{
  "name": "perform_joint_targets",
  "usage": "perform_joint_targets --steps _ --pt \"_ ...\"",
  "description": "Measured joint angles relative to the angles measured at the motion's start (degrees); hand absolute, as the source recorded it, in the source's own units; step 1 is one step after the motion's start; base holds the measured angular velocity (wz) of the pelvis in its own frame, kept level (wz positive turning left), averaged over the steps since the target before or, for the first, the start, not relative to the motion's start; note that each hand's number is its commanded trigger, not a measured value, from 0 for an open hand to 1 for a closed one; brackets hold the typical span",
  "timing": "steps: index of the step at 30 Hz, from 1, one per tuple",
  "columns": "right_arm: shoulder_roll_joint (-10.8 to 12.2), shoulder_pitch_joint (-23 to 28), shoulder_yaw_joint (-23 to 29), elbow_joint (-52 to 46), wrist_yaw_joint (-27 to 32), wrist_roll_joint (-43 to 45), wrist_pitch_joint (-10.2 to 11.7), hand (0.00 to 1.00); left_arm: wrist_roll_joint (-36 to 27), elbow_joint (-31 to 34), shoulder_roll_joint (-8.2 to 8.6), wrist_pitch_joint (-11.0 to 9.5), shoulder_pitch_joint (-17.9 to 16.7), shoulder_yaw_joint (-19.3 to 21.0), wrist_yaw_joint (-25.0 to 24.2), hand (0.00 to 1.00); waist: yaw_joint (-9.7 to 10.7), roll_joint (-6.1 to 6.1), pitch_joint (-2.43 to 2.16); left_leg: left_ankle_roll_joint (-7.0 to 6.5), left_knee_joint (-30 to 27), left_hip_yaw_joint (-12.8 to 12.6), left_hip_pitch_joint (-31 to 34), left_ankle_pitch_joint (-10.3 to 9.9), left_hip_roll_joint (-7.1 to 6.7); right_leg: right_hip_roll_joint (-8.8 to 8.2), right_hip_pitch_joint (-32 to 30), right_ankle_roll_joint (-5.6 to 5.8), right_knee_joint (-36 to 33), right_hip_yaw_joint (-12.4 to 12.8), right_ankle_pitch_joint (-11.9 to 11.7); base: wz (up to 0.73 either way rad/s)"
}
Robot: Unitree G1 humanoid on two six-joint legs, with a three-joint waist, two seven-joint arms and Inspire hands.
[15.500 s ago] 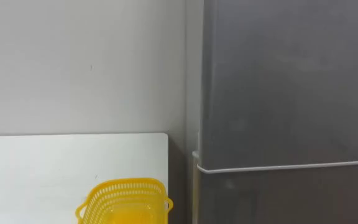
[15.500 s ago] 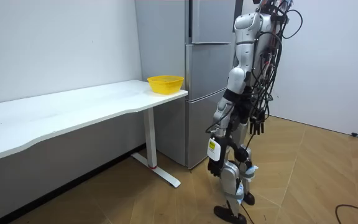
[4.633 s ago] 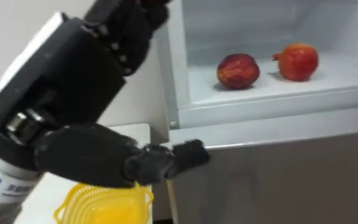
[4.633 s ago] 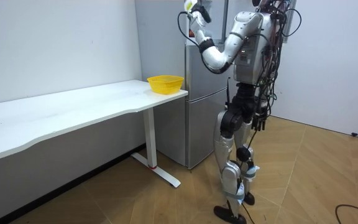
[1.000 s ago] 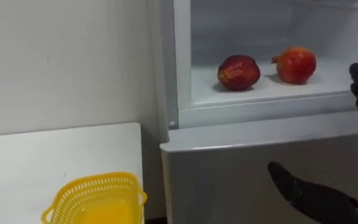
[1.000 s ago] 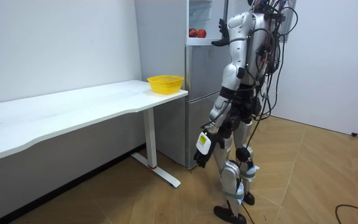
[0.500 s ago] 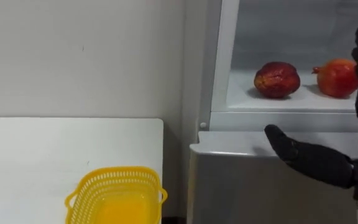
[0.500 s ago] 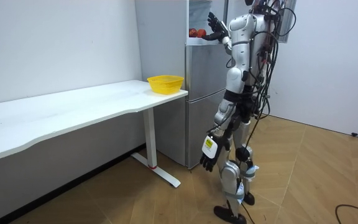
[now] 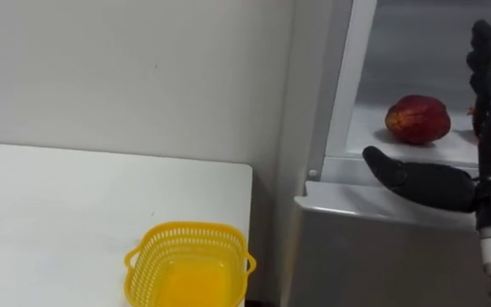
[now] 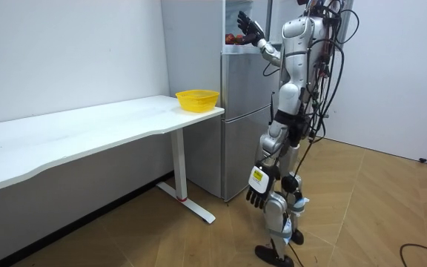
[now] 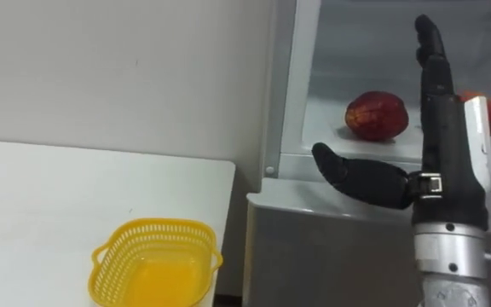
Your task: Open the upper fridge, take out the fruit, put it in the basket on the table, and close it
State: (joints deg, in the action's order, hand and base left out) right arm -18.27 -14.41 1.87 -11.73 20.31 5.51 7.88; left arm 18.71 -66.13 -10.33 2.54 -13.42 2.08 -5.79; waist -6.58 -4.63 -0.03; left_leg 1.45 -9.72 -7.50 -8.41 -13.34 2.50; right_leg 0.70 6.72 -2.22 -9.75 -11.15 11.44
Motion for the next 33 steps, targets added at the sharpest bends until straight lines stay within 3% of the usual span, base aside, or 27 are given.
perform_joint_targets --steps 4,6,13,21,33 --pt "-0.49 -4.52 0.05 7.24 -0.44 -3.19 -0.33 0.0 0.0 0.45 -0.06 0.22 -0.42 0.04 -0.01 0.0 -0.08 -0.94 0.49 0.0 -0.09 0.26 -0.06 0.0 0.0 -0.04 0.52 0.0 0.01 -0.64 0.0 0.08" --pt "-0.5 -5.15 0.2 8.77 -0.47 -4.31 -1.19 0.0 0.0 1.06 -0.04 0.64 -0.43 0.16 -0.18 0.0 -0.2 -1.32 0.25 0.0 -0.15 0.27 0.31 0.0 0.0 -0.08 0.49 0.0 -0.04 -0.7 0.0 0.03" --pt "-1.26 -5.57 0.69 11.17 -0.52 -6.67 -2.79 0.0 0.06 2.01 -0.27 1.61 -0.37 2.37 -1.14 0.0 -0.31 -1.33 0.27 -0.01 -0.68 1.38 0.67 0.01 -0.17 -0.31 0.52 0.01 -0.1 -1.54 -0.01 0.04" --pt "-1.92 -9.0 0.69 15.73 -0.12 -8.33 -2.8 0.0 0.06 2.18 -0.29 1.65 -0.77 2.26 -1.89 0.0 -0.5 -1.41 0.32 -0.02 -1.02 1.68 0.73 0.01 -0.19 -0.36 0.52 0.01 -0.09 -1.79 -0.01 0.01" --pt "-6.01 -13.71 2.22 22.05 0.74 -12.89 -2.96 0.0 0.04 4.25 -0.37 2.19 -2.18 2.31 -2.17 0.0 0.24 -1.42 0.28 -0.05 -1.21 3.78 1.24 0.04 -0.32 -0.57 0.76 0.01 -0.06 -3.51 -0.01 0.07"
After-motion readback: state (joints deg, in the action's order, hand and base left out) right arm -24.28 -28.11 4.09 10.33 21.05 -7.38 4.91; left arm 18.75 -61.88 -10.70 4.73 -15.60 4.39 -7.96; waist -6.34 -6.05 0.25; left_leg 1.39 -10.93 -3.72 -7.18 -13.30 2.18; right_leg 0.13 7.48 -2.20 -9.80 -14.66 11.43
